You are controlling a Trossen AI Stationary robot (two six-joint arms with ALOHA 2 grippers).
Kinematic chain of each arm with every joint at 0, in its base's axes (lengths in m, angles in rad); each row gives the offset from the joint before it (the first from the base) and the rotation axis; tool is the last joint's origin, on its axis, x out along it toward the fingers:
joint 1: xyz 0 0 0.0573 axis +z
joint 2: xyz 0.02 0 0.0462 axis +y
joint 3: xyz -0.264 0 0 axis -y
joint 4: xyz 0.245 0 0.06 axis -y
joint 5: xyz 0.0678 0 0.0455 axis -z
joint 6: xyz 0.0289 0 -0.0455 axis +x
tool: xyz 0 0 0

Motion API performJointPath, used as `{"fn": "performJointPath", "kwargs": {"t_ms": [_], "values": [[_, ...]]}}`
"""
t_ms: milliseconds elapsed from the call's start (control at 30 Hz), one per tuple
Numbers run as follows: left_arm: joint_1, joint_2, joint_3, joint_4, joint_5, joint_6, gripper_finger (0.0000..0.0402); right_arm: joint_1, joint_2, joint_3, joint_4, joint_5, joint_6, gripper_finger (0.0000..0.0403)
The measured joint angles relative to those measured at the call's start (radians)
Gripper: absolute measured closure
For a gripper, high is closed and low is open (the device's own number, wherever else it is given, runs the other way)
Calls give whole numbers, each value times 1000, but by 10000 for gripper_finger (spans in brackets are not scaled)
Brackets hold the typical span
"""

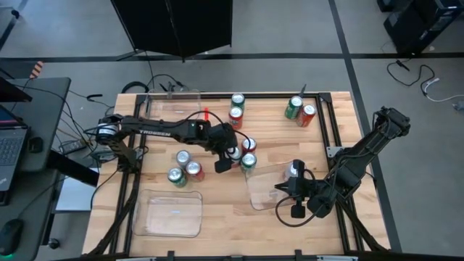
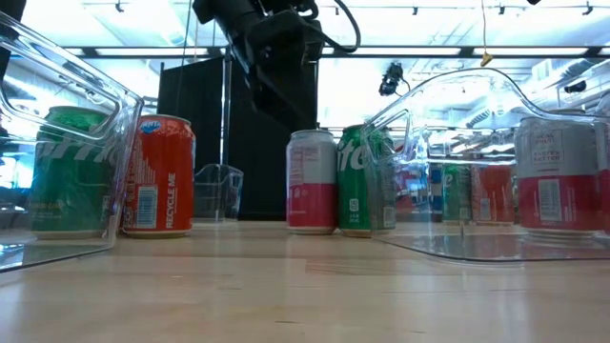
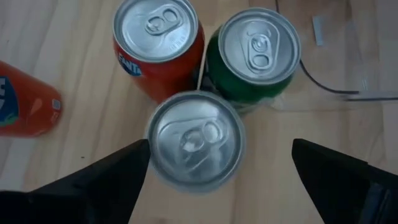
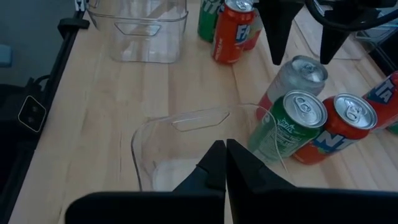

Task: Sort soda cans
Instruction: Put the pink/white soda can into the bottom right transparent bin

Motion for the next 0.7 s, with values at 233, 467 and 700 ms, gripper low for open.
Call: {"fn": "performJointPath", "kwargs": {"t_ms": [233, 467, 700], "values": [[3, 14, 1, -17, -7, 3, 4, 0, 0, 0, 3, 0, 0, 403], [3, 35, 3, 40, -1, 5, 4, 0, 0, 0, 6, 0, -6, 403], [3, 104, 3, 40, -8, 30, 5, 0, 0, 1, 15, 0, -11, 403]]}}
